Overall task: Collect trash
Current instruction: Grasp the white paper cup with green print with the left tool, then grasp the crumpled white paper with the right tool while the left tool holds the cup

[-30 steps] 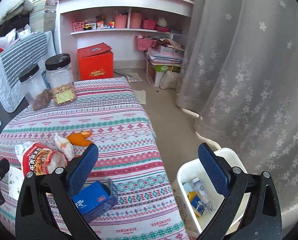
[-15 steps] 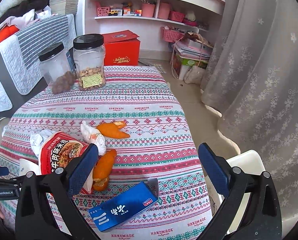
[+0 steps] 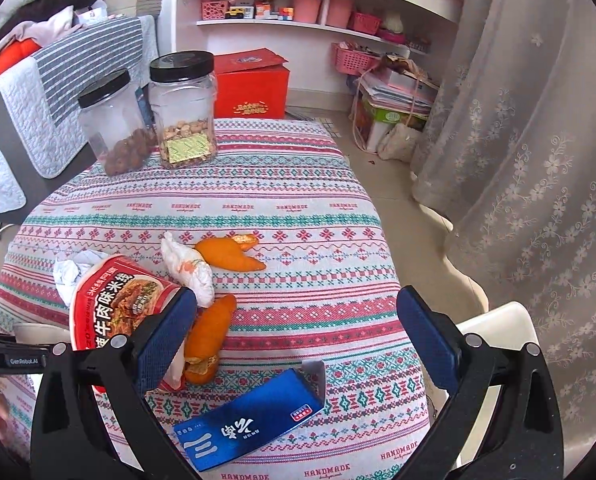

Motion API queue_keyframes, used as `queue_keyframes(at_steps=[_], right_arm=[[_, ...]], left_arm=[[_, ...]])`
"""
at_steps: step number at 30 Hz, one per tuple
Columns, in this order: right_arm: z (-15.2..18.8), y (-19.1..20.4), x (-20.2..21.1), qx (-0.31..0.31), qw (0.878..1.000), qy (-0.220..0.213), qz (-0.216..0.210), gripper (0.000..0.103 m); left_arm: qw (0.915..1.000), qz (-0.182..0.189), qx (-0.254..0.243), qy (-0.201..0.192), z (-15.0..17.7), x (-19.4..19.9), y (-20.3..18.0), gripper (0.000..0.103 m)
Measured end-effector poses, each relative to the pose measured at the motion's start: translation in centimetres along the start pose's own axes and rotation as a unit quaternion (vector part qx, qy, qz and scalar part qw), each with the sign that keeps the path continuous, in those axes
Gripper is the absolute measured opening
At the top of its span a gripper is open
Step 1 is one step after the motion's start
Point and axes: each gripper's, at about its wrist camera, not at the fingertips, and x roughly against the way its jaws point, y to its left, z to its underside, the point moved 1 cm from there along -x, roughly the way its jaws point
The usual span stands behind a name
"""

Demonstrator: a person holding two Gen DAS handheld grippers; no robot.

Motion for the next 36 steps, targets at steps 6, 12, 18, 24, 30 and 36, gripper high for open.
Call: queue_keyframes(at_steps=[6, 12, 18, 24, 30, 36], right_arm=[[0.0, 4.3, 0.9, 0.131, 0.988, -0.018, -0.084, 0.096], [-0.6, 12.8, 2.3, 0.345, 0.93, -0.042, -0.124, 0.095], [-1.2, 19.8, -0.1, 0.471, 0.871, 0.019, -0.135, 0.078], [-0.3, 22.0, -3.6, 0.525, 0.839, 0.084, -0.114, 0.055], [-1.2, 22.2, -4.7, 0.482, 0.858, 0.111, -0.138, 0.035], [-1.4, 21.8, -4.2, 0.446, 0.874, 0.109, -0.16, 0.019]], left_arm=[[0.9977, 0.04, 0.025, -0.048, 0.8, 4.3, 2.4, 0.046], [0.9896, 0.065, 0.058, -0.115, 0.0, 8.9, 4.5, 0.046], [0.9806, 0.083, 0.086, -0.155, -0.9, 11.8, 6.7, 0.047], [0.9716, 0.103, 0.122, -0.175, -0.9, 13.7, 9.9, 0.047], [0.9715, 0.103, 0.132, -0.168, -1.2, 13.1, 10.6, 0.047], [0.9714, 0.104, 0.134, -0.166, -1.3, 13.0, 10.6, 0.047]])
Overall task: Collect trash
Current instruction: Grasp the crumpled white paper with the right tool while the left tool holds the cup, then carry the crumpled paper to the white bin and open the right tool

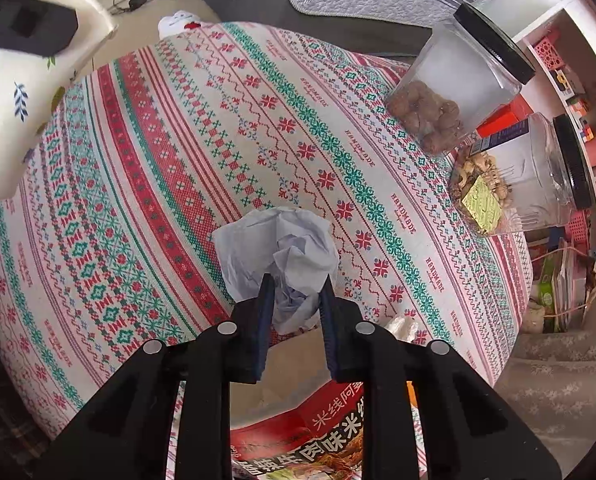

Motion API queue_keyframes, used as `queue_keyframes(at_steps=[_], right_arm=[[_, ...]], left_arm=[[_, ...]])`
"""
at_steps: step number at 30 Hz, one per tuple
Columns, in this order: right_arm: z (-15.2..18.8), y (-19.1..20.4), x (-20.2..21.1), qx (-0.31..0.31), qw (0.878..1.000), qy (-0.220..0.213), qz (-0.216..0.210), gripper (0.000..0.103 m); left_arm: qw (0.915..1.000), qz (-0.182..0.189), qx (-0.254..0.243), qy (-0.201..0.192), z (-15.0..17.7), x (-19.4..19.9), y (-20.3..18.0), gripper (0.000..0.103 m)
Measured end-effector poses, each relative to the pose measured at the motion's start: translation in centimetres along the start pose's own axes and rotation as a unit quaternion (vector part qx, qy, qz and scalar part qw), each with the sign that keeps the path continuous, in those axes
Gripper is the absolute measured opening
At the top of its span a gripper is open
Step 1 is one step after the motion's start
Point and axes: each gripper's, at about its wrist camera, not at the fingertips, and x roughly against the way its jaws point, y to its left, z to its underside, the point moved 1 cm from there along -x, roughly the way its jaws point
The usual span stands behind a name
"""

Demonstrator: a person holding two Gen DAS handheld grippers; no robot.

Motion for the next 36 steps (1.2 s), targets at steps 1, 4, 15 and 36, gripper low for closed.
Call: queue_keyframes(at_steps=[1, 4, 15, 36], right_arm=[[0.0, -0.3, 0.2, -0.014, 1.0, -0.009, -0.004, 0.015], [0.1, -0.9, 0.7, -0.045, 0.999, -0.03, 0.004, 0.016], [-0.1, -3.0, 3.7, -0.128, 0.985, -0.107, 0.034, 0.016], [8.1, -5.3, 15.0, -0.272, 0.9, -0.307, 0.147, 0.016]], left_arm=[[1.0, -0.001, 0.001, 0.0, 0.0, 0.0, 0.0, 0.047], [1.0, -0.003, 0.002, 0.0, 0.0, -0.1, 0.1, 0.047], [0.9999, -0.002, 0.004, -0.013, 0.0, 0.3, -0.1, 0.047], [0.9781, 0.017, -0.109, -0.176, 3.3, 3.4, -9.6, 0.047]])
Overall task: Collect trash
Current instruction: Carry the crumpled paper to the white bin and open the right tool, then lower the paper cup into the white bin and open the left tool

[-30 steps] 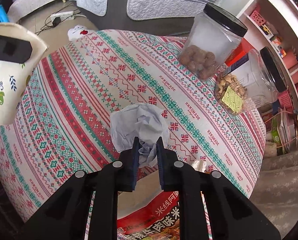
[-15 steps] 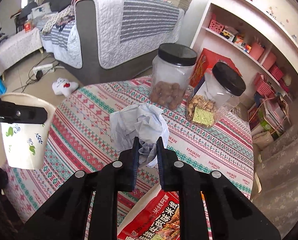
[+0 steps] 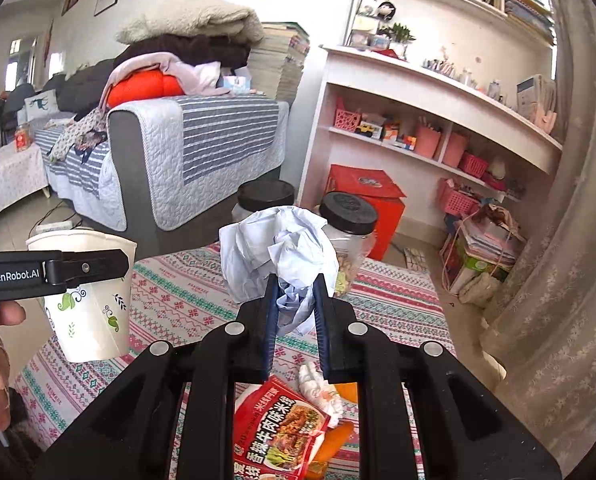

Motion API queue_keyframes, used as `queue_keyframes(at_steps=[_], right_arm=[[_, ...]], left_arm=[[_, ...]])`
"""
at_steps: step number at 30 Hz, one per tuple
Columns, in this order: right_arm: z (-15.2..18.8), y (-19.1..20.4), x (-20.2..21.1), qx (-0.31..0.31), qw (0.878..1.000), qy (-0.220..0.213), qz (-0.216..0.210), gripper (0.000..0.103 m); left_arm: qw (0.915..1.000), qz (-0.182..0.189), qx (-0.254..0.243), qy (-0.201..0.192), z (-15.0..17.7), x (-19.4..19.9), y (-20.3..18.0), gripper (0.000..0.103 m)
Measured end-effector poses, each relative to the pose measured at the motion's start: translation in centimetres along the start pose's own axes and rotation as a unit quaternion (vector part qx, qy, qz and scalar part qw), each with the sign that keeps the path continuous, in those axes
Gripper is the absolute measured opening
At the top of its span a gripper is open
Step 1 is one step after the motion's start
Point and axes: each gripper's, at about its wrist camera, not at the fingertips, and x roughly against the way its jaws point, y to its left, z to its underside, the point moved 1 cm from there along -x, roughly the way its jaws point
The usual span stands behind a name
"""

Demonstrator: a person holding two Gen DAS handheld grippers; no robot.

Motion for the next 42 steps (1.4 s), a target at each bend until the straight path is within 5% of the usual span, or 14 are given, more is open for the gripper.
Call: queue_keyframes(at_steps=[13, 25, 35, 38, 39, 42], right_arm=[[3.4, -9.4, 5.9, -0.077, 0.993, -0.039, 0.086, 0.016], [8.2, -19.7, 11.8, -0.163, 0.97, -0.047, 0.173, 0.017], [17.4, -28.0, 13.9, -0.238, 0.935, 0.073, 0.253, 0.017], [19.9, -29.6, 14.4, -0.265, 0.925, 0.11, 0.251, 0.036], [20.4, -30.0, 14.8, -0.275, 0.922, 0.112, 0.247, 0.05], [20.9, -31.3, 16.8, -0.298, 0.913, 0.089, 0.265, 0.062]], left_arm=[[0.9954, 0.01, -0.085, -0.043, 3.1, 0.4, -9.3, 0.047], [0.9861, 0.064, -0.152, -0.017, 7.3, -1.0, -19.9, 0.047], [0.9749, 0.112, -0.19, 0.03, 11.8, -3.8, -27.7, 0.047], [0.9696, 0.123, -0.206, 0.046, 13.3, -4.9, -30.1, 0.047], [0.9677, 0.127, -0.211, 0.051, 13.8, -5.2, -30.9, 0.047], [0.9625, 0.141, -0.223, 0.064, 15.2, -6.0, -33.3, 0.047]])
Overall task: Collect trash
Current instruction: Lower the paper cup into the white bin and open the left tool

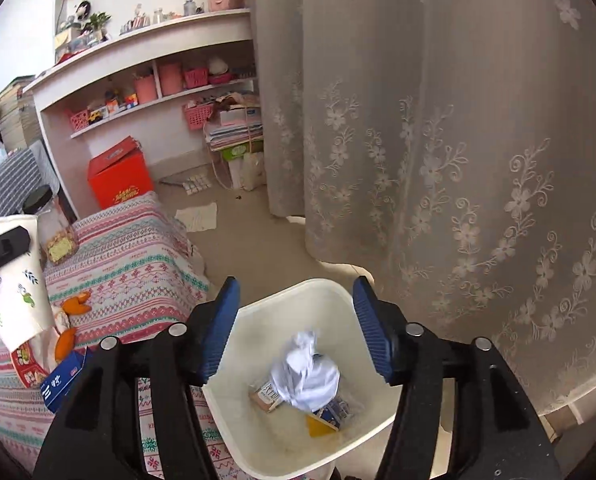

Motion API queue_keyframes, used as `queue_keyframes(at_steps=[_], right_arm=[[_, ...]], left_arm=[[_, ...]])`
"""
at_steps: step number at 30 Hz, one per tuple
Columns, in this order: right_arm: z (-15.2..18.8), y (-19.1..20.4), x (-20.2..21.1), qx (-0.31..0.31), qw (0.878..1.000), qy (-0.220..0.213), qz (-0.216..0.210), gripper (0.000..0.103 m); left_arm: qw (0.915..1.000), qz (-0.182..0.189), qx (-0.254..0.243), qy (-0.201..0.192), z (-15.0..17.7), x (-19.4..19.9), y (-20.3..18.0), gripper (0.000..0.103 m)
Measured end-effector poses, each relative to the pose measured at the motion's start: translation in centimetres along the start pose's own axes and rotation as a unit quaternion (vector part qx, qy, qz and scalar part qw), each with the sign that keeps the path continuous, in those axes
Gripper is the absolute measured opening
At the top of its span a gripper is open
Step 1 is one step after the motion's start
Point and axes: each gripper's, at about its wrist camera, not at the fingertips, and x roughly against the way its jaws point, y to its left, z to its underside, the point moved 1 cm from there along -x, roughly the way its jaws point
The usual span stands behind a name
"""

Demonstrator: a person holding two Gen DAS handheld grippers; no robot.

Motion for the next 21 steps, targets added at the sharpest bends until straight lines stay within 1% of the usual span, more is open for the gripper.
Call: queue_keyframes(at_steps=[2, 3, 4, 8, 11, 14, 17, 21], right_arm=[[-0.4, -1.4, 0.8, -0.019, 0.999, -0.021, 0.02, 0.07], [-0.6, -2.2, 1.1, -0.031, 0.998, -0.032, 0.033, 0.076], [-0.8, -2.9, 1.4, -0.041, 0.997, -0.043, 0.047, 0.084], [-1.5, -5.5, 3.1, -0.071, 0.987, -0.095, 0.105, 0.095], [-1.8, -7.3, 3.8, -0.091, 0.98, -0.114, 0.136, 0.096], [-1.7, -8.9, 3.7, -0.112, 0.975, -0.11, 0.158, 0.096], [-1.7, -10.2, 3.6, -0.133, 0.971, -0.104, 0.171, 0.096], [-1.6, -11.5, 4.0, -0.149, 0.965, -0.106, 0.188, 0.096]], left_arm=[[0.9999, 0.01, -0.006, 0.005, 0.0, -0.9, -1.6, 0.047], [0.9998, 0.015, -0.009, 0.007, 0.0, -1.3, -2.4, 0.047], [0.9997, 0.019, -0.012, 0.01, 0.0, -1.8, -3.2, 0.047], [0.9989, 0.035, -0.027, 0.013, 0.1, -3.1, -6.4, 0.047], [0.9981, 0.049, -0.032, 0.019, 0.1, -3.8, -8.4, 0.047], [0.997, 0.061, -0.042, 0.023, 0.2, -4.3, -10.1, 0.048], [0.9957, 0.069, -0.055, 0.028, 0.5, -4.7, -11.9, 0.048], [0.9937, 0.078, -0.072, 0.036, 1.0, -5.4, -13.8, 0.051]])
